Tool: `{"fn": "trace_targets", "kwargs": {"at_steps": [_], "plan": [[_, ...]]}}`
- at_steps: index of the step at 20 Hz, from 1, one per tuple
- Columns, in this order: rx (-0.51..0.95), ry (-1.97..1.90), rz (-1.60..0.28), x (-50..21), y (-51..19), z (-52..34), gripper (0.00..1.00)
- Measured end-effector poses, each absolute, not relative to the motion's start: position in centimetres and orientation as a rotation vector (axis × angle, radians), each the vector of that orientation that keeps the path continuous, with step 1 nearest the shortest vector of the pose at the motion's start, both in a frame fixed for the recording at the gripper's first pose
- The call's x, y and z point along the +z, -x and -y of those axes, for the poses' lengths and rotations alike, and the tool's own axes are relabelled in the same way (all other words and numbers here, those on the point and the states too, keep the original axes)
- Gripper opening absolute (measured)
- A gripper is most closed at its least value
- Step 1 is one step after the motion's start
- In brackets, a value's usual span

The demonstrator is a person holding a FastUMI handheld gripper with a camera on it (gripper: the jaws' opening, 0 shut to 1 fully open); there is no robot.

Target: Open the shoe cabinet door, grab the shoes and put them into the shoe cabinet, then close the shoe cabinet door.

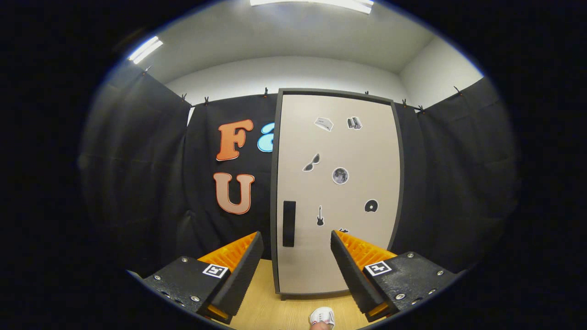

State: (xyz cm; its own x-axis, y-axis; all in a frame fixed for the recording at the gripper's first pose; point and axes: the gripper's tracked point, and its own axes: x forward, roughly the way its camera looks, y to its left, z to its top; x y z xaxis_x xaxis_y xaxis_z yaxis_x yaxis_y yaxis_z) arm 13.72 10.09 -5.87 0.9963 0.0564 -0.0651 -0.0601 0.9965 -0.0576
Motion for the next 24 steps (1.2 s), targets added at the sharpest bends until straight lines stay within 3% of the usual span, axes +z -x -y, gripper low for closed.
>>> {"fn": "trace_targets", "kwargs": {"at_steps": [19,24], "plan": [[0.093,0.061,-0.16,-13.7,-30.0,-13.1,0.85],[0.045,0.087,-0.175,-14.7,-32.6,-12.6,0.74]]}}
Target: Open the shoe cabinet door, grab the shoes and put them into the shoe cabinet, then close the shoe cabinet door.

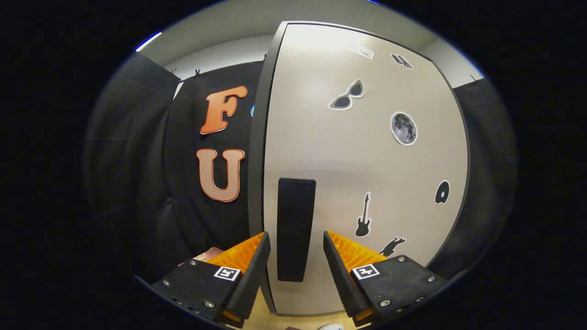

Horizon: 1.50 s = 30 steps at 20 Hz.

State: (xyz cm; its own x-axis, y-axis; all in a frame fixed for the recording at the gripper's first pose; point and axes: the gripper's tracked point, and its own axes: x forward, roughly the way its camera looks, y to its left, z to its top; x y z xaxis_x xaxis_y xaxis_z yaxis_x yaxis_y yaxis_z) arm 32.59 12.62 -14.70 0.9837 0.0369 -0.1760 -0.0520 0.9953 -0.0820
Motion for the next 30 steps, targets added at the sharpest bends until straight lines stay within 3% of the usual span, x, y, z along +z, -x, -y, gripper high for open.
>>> {"fn": "trace_targets", "kwargs": {"at_steps": [2,5,13,30], "plan": [[0.019,0.09,-0.164,-14.6,-32.9,-12.4,0.63],[0.009,0.11,-0.169,-14.7,-32.8,-12.9,0.39],[0.043,0.055,-0.204,-14.5,-31.8,-12.9,0.21],[-0.066,0.042,-0.222,-13.4,-21.8,-8.2,0.2]]}}
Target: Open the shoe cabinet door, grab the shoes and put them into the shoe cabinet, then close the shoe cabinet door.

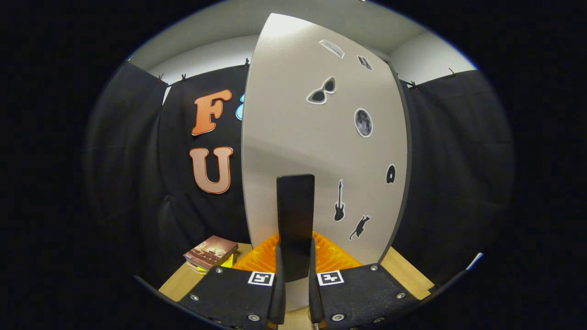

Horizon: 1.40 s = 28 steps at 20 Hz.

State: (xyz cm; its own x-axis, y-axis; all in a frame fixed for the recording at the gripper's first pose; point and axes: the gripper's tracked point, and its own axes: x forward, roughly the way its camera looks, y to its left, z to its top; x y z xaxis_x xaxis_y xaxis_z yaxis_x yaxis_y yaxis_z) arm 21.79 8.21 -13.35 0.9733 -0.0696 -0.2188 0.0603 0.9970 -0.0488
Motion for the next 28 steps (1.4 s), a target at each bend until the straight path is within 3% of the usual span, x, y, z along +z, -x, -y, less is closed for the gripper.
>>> {"fn": "trace_targets", "kwargs": {"at_steps": [11,28], "plan": [[-0.154,0.051,-0.227,-12.6,-16.9,-3.5,0.2],[-0.072,0.018,-0.238,-12.4,-11.1,7.6,0.15]]}}
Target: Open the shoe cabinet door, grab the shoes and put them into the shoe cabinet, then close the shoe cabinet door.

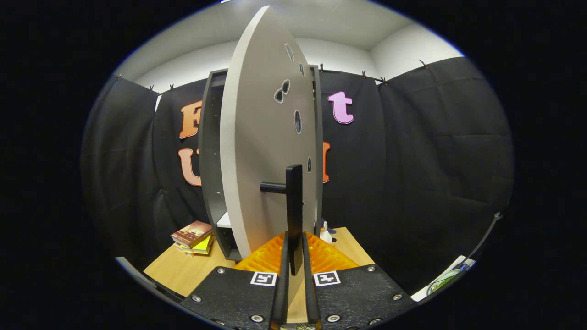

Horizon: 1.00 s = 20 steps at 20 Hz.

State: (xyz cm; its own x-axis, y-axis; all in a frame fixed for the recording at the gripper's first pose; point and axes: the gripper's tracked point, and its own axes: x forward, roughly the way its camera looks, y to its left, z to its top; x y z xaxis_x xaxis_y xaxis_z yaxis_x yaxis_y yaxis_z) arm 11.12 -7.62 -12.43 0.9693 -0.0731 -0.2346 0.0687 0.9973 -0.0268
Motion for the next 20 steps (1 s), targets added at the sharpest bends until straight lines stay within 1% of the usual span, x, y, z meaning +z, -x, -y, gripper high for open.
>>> {"fn": "trace_targets", "kwargs": {"at_steps": [7,11,13,16,20], "plan": [[-0.096,-0.008,-0.247,-13.2,-10.6,12.5,0.14],[-0.172,-0.015,-0.25,-13.2,-9.9,16.7,0.08],[-0.219,-0.03,-0.256,-13.2,-9.2,18.2,0.08],[-0.255,-0.063,-0.258,-13.4,-8.3,18.2,0.08],[-0.309,-0.01,-0.254,-13.1,-7.0,16.4,0.08]]}}
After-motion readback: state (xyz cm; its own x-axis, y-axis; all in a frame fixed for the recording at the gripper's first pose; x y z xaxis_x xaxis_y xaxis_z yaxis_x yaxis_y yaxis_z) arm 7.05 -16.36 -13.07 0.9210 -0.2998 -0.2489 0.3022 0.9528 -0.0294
